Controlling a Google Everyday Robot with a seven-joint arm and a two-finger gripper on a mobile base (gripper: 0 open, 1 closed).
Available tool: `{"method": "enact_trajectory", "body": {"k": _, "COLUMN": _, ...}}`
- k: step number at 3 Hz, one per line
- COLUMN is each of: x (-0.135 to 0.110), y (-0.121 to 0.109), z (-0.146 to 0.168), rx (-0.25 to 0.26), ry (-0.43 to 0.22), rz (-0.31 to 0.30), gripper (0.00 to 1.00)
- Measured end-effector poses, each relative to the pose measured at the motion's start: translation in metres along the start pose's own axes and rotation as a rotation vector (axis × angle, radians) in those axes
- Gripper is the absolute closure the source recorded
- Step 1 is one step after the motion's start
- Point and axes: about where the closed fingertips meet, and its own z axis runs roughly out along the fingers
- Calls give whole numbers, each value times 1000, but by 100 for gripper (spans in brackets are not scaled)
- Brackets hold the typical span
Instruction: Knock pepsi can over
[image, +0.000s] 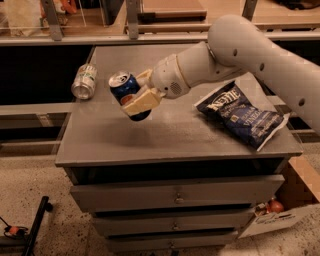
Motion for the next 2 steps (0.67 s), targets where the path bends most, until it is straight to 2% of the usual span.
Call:
{"method": "enact_trajectory", "body": {"k": 1, "x": -4, "y": -6, "z": -4, "rx": 61, "ry": 243, "rz": -14, "gripper": 78}}
{"method": "enact_trajectory", "body": {"k": 2, "x": -10, "y": -1, "z": 1, "rx": 118, "ry": 464, "rz": -14, "gripper": 77}}
